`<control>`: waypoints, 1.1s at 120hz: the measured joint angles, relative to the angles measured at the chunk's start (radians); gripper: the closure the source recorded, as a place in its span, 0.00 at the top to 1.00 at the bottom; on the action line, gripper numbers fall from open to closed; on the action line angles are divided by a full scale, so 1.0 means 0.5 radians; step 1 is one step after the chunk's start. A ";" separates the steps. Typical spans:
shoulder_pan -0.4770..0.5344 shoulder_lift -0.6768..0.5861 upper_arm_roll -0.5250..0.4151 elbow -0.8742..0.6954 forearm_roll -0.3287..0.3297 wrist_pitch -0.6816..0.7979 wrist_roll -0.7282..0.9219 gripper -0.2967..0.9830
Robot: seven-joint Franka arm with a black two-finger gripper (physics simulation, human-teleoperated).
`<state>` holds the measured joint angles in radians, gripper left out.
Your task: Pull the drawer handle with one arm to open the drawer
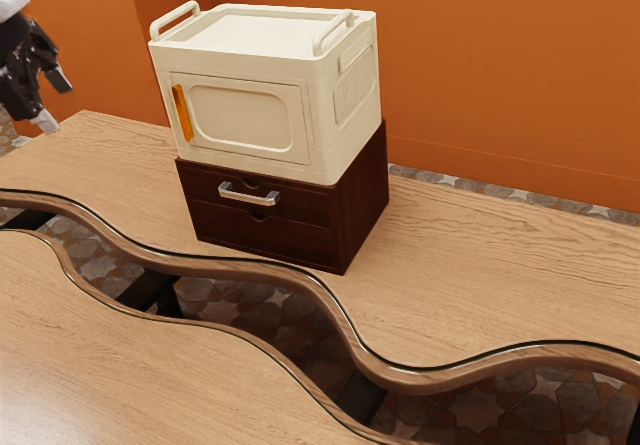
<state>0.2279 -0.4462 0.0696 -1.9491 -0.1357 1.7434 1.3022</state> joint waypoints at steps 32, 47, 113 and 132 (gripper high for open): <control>-0.211 0.268 0.007 -0.444 -0.003 0.907 0.478 0.66; -0.276 0.486 0.003 -0.436 0.010 1.157 0.638 0.60; -0.290 1.034 -0.092 -0.266 -0.056 1.567 1.005 0.50; -0.298 1.175 -0.160 -0.179 -0.096 1.627 1.055 0.49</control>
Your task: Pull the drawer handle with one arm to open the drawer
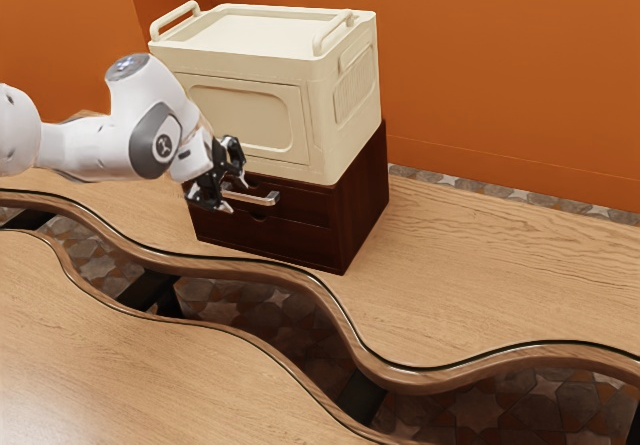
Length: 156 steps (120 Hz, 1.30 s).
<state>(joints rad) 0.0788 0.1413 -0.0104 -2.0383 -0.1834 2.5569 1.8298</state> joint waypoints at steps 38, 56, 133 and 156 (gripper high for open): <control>0.005 0.137 -0.019 0.074 -0.102 0.136 0.045 0.41; 0.005 0.150 -0.017 0.071 -0.175 0.164 0.051 0.34; 0.004 -0.010 -0.021 -0.173 -0.266 0.175 0.069 0.21; 0.004 -0.131 -0.021 -0.299 -0.268 0.161 0.072 0.21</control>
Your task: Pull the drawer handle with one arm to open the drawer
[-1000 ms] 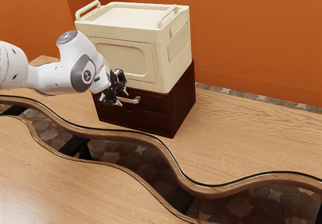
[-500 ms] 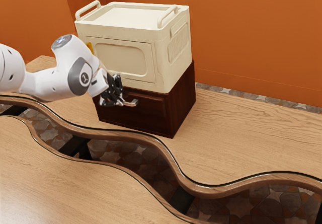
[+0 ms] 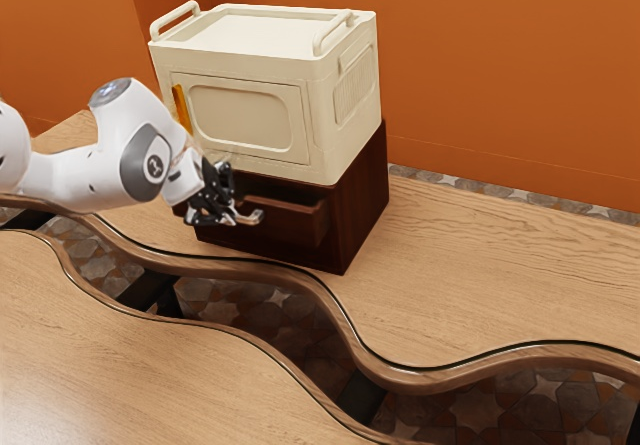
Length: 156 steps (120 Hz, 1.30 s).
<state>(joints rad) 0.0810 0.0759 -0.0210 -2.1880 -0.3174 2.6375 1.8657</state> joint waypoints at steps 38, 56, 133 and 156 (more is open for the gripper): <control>0.009 -0.154 0.002 -0.167 -0.001 -0.094 0.003 0.24; 0.011 -0.243 0.003 -0.252 -0.001 -0.130 0.004 0.25; 0.014 -0.467 0.021 -0.488 -0.004 -0.161 0.006 0.26; 0.016 -0.550 0.021 -0.569 -0.002 -0.163 0.006 0.26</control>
<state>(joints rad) 0.0890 -0.1992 -0.0108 -2.4725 -0.3187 2.5559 1.8687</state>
